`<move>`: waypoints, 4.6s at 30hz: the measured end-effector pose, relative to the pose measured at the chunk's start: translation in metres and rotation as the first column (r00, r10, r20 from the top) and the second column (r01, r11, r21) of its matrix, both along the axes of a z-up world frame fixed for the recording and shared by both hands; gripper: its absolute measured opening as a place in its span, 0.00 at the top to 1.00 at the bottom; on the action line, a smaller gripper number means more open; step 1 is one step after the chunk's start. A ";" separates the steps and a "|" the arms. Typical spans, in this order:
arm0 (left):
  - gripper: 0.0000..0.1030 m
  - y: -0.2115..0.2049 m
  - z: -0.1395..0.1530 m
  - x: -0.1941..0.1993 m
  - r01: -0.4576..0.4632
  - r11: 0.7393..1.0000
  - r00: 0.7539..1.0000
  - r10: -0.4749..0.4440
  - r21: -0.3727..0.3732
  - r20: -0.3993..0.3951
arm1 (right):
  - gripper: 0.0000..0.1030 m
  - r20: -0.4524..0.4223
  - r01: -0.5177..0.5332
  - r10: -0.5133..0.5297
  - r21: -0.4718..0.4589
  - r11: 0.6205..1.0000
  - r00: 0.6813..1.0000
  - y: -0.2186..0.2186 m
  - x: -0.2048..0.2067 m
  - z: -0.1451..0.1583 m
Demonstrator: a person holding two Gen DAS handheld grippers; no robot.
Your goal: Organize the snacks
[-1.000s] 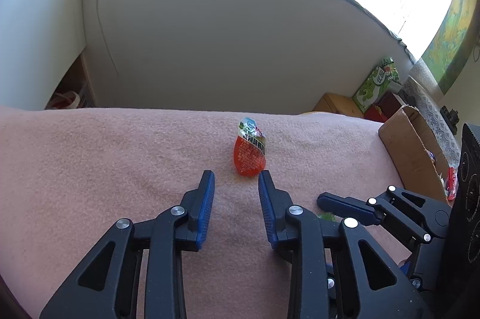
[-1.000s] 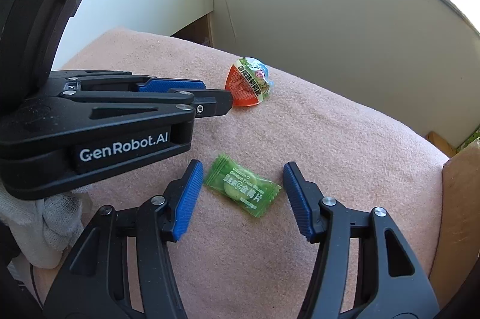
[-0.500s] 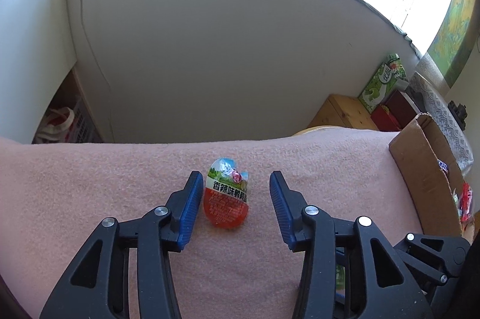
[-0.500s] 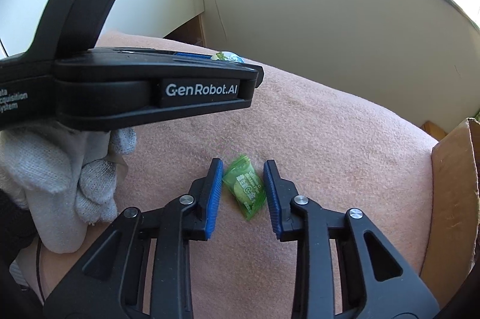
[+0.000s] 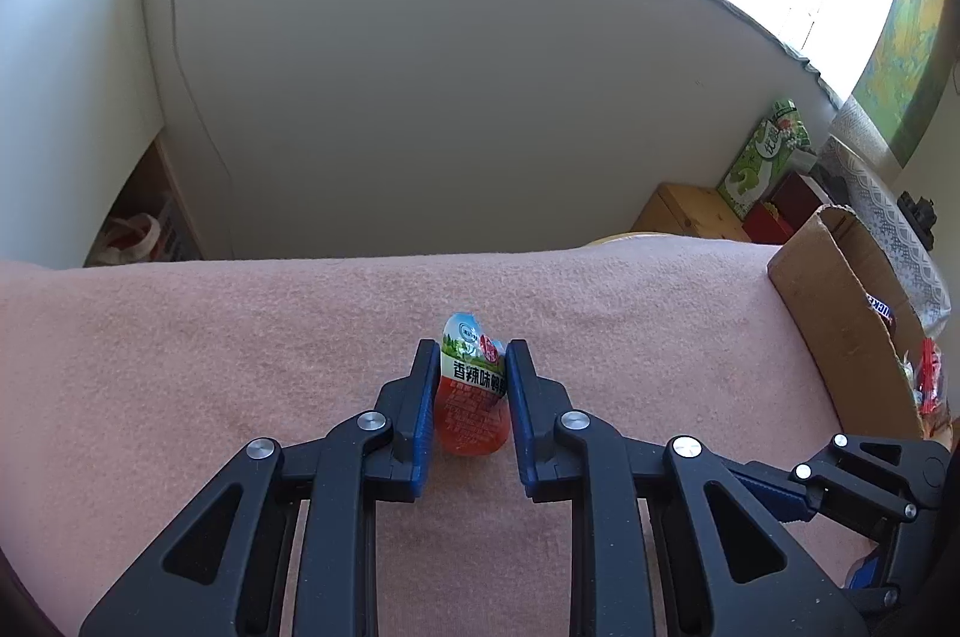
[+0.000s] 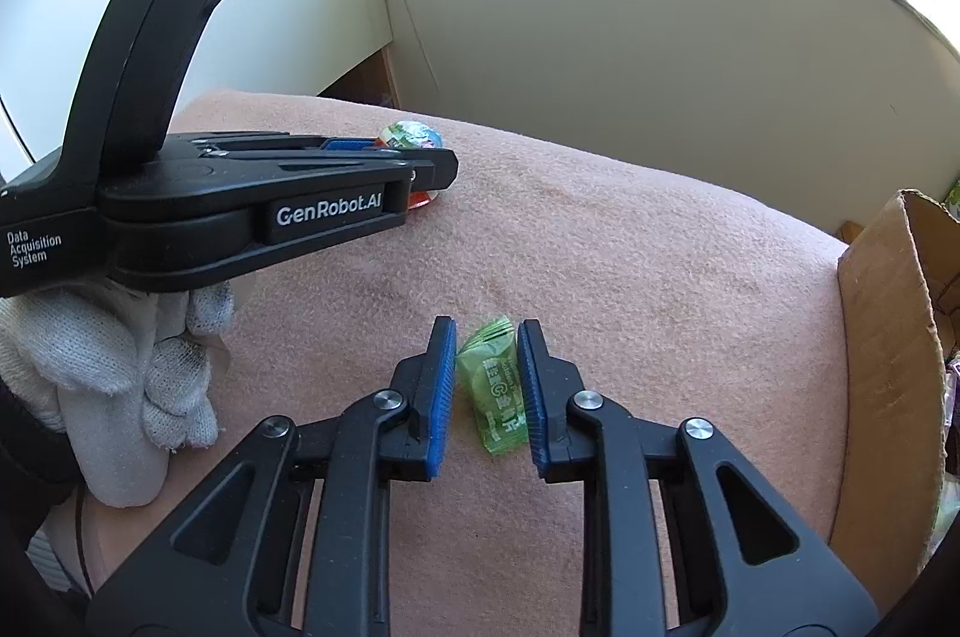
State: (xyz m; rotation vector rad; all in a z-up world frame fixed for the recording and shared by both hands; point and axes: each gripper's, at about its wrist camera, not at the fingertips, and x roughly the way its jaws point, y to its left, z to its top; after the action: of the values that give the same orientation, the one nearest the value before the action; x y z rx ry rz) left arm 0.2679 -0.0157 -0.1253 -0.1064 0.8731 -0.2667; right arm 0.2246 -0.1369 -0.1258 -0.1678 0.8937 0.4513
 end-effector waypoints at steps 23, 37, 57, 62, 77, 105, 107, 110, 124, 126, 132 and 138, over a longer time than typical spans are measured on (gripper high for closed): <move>0.80 0.012 0.007 -0.067 -0.014 1.000 1.000 0.014 0.001 0.021 | 0.77 -0.042 -0.150 0.146 -0.122 0.981 0.988 -0.004 -0.008 -0.017; 0.80 -0.016 0.048 -0.110 0.022 1.000 0.993 -0.019 -0.023 0.116 | 0.79 0.029 -0.034 0.035 -0.037 0.999 0.999 -0.037 -0.039 0.013; 0.80 -0.158 0.080 -0.135 0.296 0.953 0.944 -0.280 -0.072 0.174 | 0.79 0.172 0.240 -0.237 0.001 0.971 0.956 -0.201 -0.112 0.093; 0.80 -0.197 0.081 -0.137 0.349 0.934 0.927 -0.333 -0.071 0.173 | 0.79 0.170 0.319 -0.313 -0.011 0.948 0.935 -0.238 -0.120 0.094; 0.73 -0.239 0.083 -0.144 0.398 0.917 0.906 -0.385 -0.039 0.178 | 0.76 0.153 0.363 -0.362 0.023 0.932 0.920 -0.274 -0.130 0.091; 0.37 -0.173 0.099 -0.198 0.294 0.956 0.927 -0.279 -0.022 0.251 | 0.18 0.243 0.392 -0.401 0.084 0.916 0.883 -0.241 -0.197 0.121; 0.33 -0.166 0.097 -0.204 0.276 0.961 0.931 -0.264 -0.014 0.251 | 0.18 0.241 0.397 -0.406 0.086 0.914 0.881 -0.237 -0.203 0.120; 0.31 -0.156 0.093 -0.210 0.253 0.967 0.941 -0.241 -0.021 0.236 | 0.18 0.232 0.402 -0.412 0.091 0.911 0.881 -0.234 -0.210 0.117; 0.31 -0.144 0.099 -0.222 0.200 0.980 0.945 -0.196 0.011 0.264 | 0.17 0.211 0.398 -0.409 0.098 0.912 0.888 -0.222 -0.215 0.111; 0.31 -0.144 0.099 -0.222 0.195 0.981 0.945 -0.192 0.015 0.266 | 0.17 0.210 0.398 -0.409 0.095 0.913 0.888 -0.221 -0.215 0.111; 0.31 -0.146 0.098 -0.222 0.194 0.981 0.946 -0.192 0.019 0.262 | 0.17 0.207 0.399 -0.409 0.088 0.913 0.889 -0.220 -0.213 0.109; 0.22 -0.146 0.096 -0.221 0.189 0.982 0.947 -0.186 0.013 0.261 | 0.17 0.207 0.400 -0.408 0.084 0.913 0.889 -0.219 -0.213 0.108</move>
State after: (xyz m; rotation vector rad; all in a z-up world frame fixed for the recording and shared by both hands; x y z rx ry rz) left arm 0.0473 -0.1613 -0.0294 0.0017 0.6186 -0.4540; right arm 0.0116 -0.3559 -0.0179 0.0086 0.6758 0.0568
